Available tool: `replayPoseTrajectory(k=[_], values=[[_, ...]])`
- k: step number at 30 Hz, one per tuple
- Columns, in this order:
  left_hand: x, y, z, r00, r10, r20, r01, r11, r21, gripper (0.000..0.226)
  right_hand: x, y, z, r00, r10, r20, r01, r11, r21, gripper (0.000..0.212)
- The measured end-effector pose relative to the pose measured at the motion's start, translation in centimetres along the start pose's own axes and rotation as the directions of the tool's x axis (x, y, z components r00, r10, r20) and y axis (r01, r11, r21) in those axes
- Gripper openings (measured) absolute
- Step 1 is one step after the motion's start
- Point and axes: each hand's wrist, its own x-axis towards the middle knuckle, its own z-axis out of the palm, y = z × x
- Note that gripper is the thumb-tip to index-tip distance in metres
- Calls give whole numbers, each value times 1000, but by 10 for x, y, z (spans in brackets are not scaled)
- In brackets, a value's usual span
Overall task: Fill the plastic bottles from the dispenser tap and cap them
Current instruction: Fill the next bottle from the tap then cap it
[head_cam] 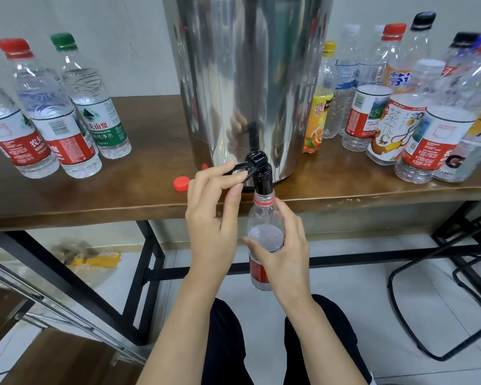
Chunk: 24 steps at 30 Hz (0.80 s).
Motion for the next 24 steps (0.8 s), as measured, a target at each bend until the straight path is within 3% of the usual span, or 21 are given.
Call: replayPoseTrajectory(k=[24], values=[[0,-1,0,1000,-7,-2,7,1000,-10,20,1,0,1,1000,6,8,-6,1000,-4,84]])
